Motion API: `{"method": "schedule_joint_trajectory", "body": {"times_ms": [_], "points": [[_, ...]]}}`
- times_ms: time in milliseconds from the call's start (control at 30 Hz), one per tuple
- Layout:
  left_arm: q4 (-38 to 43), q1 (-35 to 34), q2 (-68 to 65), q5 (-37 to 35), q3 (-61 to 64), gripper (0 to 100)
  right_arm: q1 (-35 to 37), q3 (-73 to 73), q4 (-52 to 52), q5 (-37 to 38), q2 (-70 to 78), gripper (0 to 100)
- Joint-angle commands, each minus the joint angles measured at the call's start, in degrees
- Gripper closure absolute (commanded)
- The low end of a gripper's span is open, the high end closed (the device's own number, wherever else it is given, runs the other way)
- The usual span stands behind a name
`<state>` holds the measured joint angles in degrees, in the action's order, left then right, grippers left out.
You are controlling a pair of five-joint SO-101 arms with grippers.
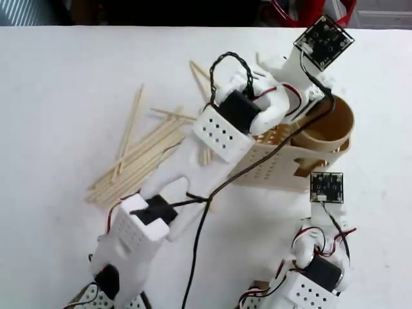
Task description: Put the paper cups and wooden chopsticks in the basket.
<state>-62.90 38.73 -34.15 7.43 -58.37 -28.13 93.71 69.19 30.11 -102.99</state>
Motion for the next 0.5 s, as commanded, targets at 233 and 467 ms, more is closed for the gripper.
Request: {"method": "schedule_joint_trajectory", "body": {"times_ms": [233,467], "points": [[6.07,-0.75,0.75,0.44,1.58,96,-0.04,-2.20,0.57,0.00,-0.31,95.7],[5.89,-0.75,1.54,0.44,1.41,98,-0.04,-2.11,0.57,0.00,-0.31,95.7]]}}
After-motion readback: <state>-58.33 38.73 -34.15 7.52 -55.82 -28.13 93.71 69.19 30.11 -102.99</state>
